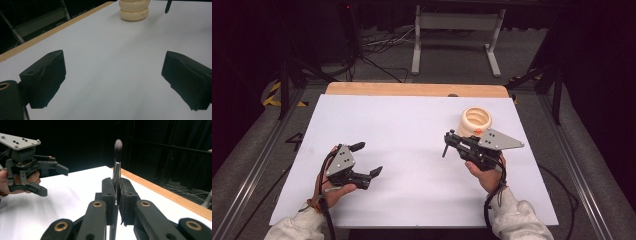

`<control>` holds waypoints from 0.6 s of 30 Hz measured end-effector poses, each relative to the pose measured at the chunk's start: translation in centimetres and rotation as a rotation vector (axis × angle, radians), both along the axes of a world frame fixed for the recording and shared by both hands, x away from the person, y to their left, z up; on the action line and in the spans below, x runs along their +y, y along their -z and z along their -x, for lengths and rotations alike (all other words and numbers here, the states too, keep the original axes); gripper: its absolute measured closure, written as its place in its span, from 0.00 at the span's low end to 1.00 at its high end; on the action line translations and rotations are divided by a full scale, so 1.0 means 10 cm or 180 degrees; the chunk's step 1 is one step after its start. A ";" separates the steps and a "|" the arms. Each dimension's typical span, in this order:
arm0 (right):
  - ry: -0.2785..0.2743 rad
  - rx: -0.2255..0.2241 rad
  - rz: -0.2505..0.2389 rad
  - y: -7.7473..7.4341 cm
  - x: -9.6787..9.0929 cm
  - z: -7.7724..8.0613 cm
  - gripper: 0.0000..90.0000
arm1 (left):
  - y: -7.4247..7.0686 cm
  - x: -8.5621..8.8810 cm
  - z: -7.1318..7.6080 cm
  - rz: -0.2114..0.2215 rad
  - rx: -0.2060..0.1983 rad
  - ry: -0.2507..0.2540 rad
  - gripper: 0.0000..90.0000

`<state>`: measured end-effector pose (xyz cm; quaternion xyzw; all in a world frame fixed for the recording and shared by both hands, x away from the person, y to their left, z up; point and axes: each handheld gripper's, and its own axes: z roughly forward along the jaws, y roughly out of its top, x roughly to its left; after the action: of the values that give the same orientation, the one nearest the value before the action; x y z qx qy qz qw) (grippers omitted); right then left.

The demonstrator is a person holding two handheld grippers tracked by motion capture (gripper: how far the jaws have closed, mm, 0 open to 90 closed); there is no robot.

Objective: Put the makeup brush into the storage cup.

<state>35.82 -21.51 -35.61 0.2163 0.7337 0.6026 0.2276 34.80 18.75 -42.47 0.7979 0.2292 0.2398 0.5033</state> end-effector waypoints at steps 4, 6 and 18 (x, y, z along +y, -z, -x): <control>0.0027 -0.0013 -0.0011 -0.01 -0.03 0.00 0.93 | 0.04 0.06 0.01 0.0040 0.0031 -0.0015 0.07; 0.0038 -0.0026 -0.0019 -0.03 -0.05 0.00 0.93 | 0.06 0.11 0.04 0.0044 0.0002 -0.0036 0.07; 0.0180 -0.0124 -0.0120 -0.21 -0.23 -0.02 0.93 | 0.14 0.32 0.20 0.0202 -0.0065 -0.0195 0.08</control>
<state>36.03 -23.80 -33.53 0.2294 0.7112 0.6138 0.2547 32.81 21.95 -43.86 0.7716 0.2559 0.2559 0.5232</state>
